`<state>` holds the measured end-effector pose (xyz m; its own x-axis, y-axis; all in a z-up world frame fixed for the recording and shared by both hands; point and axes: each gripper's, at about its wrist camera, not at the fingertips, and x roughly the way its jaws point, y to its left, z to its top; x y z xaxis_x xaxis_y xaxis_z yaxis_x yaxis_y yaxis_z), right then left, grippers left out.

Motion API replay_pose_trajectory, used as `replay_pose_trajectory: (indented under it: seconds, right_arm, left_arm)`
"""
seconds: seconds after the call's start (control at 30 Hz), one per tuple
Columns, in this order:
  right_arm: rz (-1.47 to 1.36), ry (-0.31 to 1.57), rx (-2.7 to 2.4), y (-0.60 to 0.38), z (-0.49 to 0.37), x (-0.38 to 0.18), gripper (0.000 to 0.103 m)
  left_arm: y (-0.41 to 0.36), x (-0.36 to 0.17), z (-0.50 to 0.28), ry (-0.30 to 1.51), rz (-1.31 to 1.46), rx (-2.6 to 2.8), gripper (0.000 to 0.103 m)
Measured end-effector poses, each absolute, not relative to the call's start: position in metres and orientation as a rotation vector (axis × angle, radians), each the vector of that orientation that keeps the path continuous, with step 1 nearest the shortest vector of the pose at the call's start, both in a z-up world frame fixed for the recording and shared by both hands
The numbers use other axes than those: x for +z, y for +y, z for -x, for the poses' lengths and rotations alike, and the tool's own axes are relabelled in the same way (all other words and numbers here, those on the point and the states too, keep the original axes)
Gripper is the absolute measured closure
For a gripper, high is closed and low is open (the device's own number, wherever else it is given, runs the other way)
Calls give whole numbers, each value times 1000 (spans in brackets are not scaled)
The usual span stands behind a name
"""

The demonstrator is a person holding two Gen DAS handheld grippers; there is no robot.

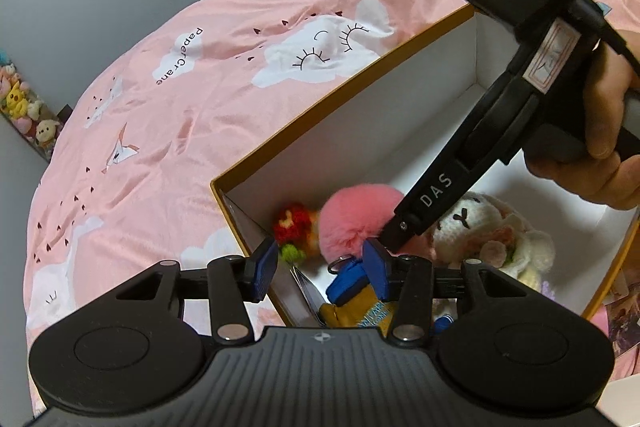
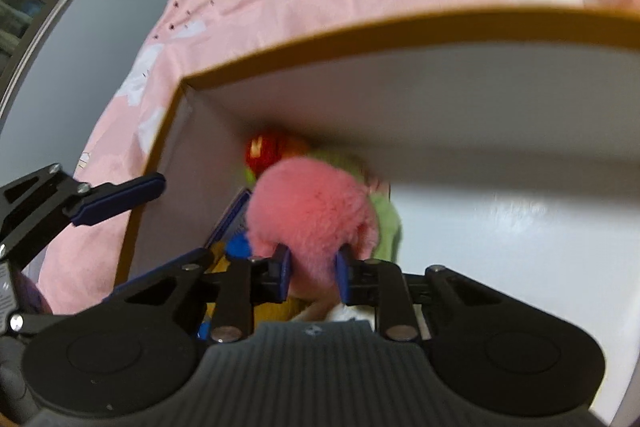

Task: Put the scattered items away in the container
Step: 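Lower the orange ball into the box and open left tool while right tool releases the pompom, then move left tool to the light pink pouch while right tool approaches the black rectangular case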

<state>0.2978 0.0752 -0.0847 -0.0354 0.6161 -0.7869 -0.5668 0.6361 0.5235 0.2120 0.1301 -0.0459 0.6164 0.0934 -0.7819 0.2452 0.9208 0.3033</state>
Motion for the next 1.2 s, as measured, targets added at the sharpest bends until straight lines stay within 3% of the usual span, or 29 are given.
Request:
replay_pose_trajectory:
  seconds: [0.43, 0.57, 0.87, 1.2]
  right_arm:
    - [90, 1156, 947, 71, -271, -56, 75]
    - [107, 1089, 943, 62, -259, -42, 66]
    - [140, 885, 953, 36, -223, -9, 57]
    - [126, 674, 990, -5, -167, 14, 53]
  left_arm:
    - [125, -42, -196, 900, -379, -73, 48]
    - [124, -33, -187, 885, -338, -47, 48]
    - [117, -9, -154, 826, -259, -31, 48]
    - [94, 12, -105, 745, -272, -49, 45]
